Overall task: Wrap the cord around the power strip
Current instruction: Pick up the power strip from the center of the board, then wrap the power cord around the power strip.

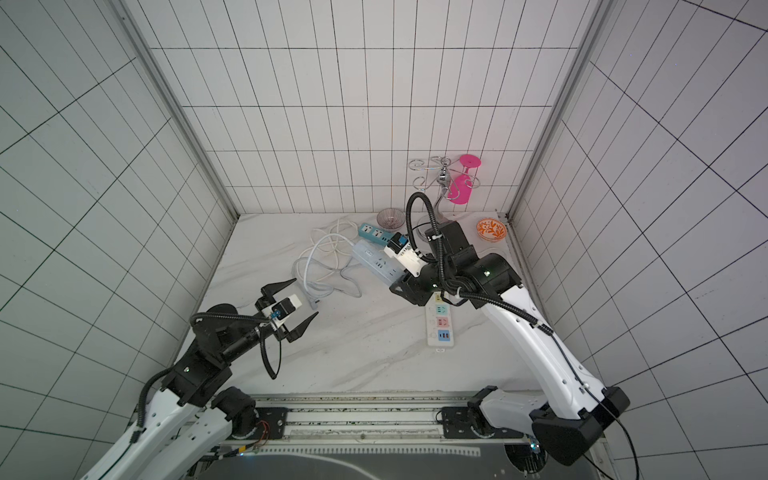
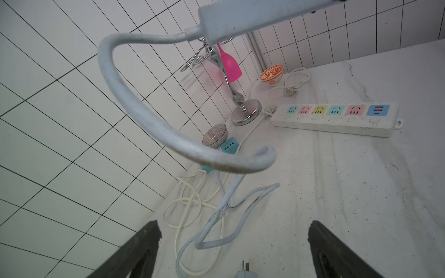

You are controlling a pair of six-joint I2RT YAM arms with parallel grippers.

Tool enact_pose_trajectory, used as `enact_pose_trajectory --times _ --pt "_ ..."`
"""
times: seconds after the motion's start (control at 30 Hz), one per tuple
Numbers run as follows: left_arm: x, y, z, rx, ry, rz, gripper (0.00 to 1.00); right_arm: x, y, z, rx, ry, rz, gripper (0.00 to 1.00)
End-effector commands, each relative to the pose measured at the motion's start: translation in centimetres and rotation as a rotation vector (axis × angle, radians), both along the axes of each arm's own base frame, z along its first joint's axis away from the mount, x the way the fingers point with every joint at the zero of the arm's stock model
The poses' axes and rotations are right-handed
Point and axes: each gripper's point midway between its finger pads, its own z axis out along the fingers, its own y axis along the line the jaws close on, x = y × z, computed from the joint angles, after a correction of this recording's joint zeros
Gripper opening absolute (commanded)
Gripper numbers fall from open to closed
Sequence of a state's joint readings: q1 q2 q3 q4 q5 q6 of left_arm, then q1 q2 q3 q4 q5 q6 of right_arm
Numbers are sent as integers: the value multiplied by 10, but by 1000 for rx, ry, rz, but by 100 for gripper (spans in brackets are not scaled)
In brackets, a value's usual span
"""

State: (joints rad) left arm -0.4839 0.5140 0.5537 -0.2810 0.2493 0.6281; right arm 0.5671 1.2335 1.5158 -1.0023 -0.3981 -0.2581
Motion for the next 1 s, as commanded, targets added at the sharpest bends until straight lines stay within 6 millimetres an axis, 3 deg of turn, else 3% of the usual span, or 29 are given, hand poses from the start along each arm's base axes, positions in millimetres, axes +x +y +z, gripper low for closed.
enact_pose_trajectory --times 0.0,0.3,0.7,0.83,0.97 --pt "2 6 -3 99 -43 21 92 -18 4 58 126 -62 61 0" --pt "19 2 -8 115 -26 50 83 -44 -1 61 176 -49 97 0" --pt "44 -4 -11 165 13 83 66 -57 -3 53 187 -45 121 0" --pt "47 -10 -7 139 9 68 56 -58 -3 52 185 -52 121 0" --pt "46 -14 -15 150 35 42 37 -59 -5 54 185 -62 116 0"
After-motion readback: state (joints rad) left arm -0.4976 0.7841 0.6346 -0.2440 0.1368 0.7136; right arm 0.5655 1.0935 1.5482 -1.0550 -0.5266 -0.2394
